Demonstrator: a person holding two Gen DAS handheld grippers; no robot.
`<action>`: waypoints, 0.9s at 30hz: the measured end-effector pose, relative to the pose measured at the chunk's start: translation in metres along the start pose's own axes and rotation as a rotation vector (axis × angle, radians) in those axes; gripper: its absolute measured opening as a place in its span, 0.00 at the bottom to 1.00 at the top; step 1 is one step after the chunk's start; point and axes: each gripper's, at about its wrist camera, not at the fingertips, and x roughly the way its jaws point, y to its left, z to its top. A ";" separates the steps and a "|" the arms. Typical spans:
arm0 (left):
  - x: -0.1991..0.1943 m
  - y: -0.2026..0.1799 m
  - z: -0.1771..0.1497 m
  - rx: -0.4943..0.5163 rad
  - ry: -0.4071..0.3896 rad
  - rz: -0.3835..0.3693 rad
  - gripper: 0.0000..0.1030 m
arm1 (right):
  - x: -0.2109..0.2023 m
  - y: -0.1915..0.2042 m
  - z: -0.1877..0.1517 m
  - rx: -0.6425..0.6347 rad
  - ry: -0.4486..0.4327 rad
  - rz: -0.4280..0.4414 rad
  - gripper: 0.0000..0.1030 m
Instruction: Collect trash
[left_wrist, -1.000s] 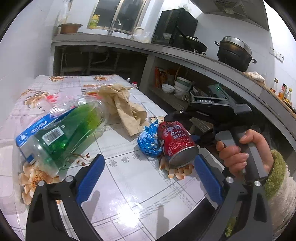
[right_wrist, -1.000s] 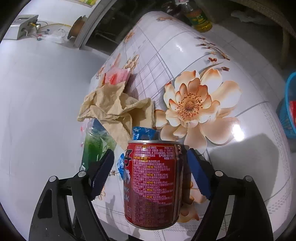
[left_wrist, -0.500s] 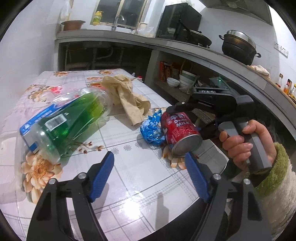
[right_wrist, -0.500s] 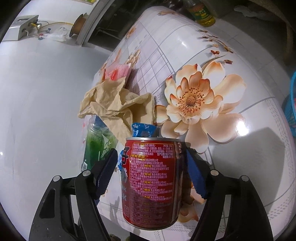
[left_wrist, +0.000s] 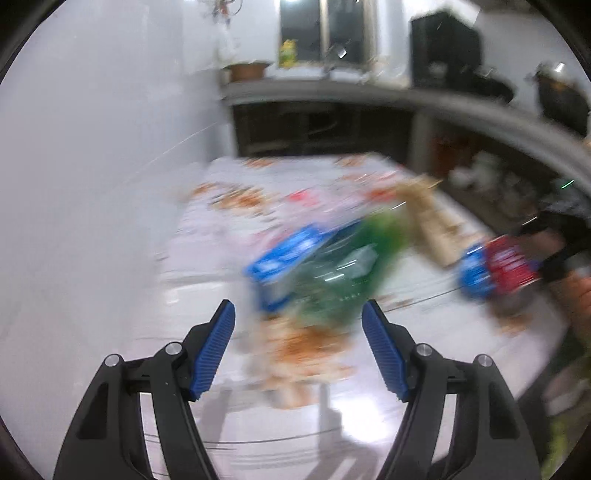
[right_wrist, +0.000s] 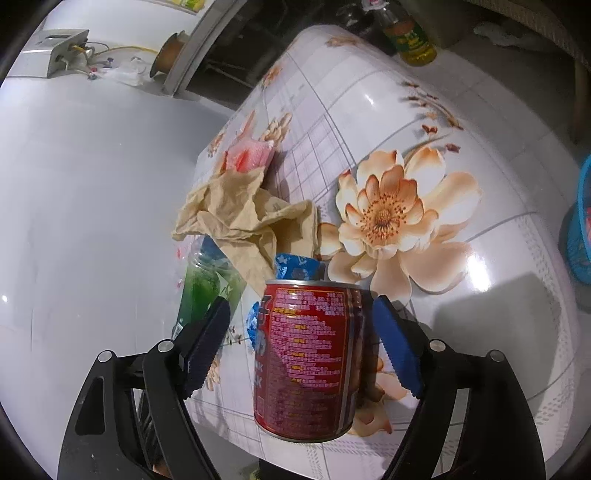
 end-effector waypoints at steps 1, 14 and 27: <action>0.006 0.003 -0.002 0.018 0.021 0.029 0.65 | -0.002 0.002 0.000 -0.009 -0.006 -0.005 0.75; 0.041 0.008 -0.020 0.123 0.137 0.138 0.30 | -0.002 0.065 0.029 -0.214 -0.022 -0.076 0.76; 0.019 0.011 -0.021 0.147 0.039 0.197 0.11 | 0.074 0.094 0.069 -0.280 0.107 -0.203 0.84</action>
